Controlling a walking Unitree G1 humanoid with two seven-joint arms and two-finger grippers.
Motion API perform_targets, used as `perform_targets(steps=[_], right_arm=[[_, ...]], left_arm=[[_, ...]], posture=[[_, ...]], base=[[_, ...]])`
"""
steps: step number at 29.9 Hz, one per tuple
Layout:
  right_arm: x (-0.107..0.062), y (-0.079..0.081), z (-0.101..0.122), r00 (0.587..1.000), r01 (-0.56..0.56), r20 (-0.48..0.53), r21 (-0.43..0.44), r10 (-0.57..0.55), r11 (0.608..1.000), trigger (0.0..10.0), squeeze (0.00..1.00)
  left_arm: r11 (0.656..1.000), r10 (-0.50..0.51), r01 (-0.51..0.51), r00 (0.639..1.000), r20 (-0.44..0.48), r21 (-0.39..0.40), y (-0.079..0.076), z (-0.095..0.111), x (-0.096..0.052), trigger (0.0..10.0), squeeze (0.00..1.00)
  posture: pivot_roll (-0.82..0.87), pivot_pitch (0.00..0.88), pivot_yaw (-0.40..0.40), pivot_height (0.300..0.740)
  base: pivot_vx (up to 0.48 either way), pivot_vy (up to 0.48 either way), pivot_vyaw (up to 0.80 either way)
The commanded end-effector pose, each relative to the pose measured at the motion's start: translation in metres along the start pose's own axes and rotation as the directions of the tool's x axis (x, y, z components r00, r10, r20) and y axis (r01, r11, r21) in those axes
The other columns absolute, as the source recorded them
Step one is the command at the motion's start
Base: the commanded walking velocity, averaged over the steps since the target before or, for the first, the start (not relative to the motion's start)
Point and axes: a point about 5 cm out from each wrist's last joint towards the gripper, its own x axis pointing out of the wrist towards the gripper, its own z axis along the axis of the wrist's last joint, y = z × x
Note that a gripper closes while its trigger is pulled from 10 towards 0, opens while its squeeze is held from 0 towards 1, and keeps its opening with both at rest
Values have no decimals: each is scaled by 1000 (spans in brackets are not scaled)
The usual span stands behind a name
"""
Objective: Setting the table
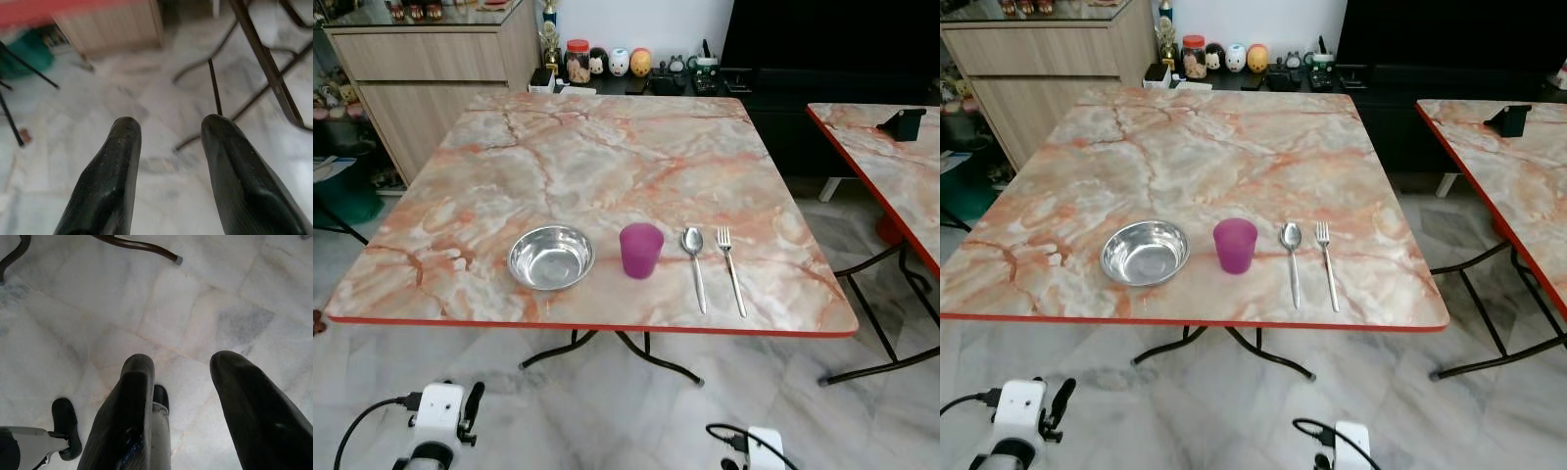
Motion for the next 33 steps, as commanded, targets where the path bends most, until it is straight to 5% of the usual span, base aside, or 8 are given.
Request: perform_targets(steps=[1,10,16,20,25,33], right_arm=[[-1,-3,-2,1000,6,-11,-3,-6,1000,10000,0],[0,-5,-1,1000,15,-6,-15,-15,1000,10000,0],[0,-5,0,1000,12,-4,-20,-12,1000,10000,0],[0,-5,1,1000,17,-1,-29,-17,999,10000,0],[0,-5,2,999,35,13,-29,-35,999,10000,0],[0,-5,1,998,54,18,-7,-54,999,10000,0]], left_arm=[[999,33,-33,999,36,-11,8,9,-3,10000,0],[961,273,-276,942,196,-11,45,62,-18,10000,0],[938,341,-345,891,299,-41,46,103,-7,10000,0],[982,188,-179,900,392,-60,9,145,28,10000,0],[994,11,36,914,406,-108,-28,161,53,10000,0],[981,-45,120,904,426,-153,-46,175,65,10000,0]], posture=[[60,0,-34,740],[75,0,-38,740],[76,0,-43,740],[70,0,-40,740],[60,0,-41,740],[45,0,-35,740]], base=[[0,0,0],[0,0,0],[0,0,0],[0,0,0],[0,0,0],[0,0,0]])
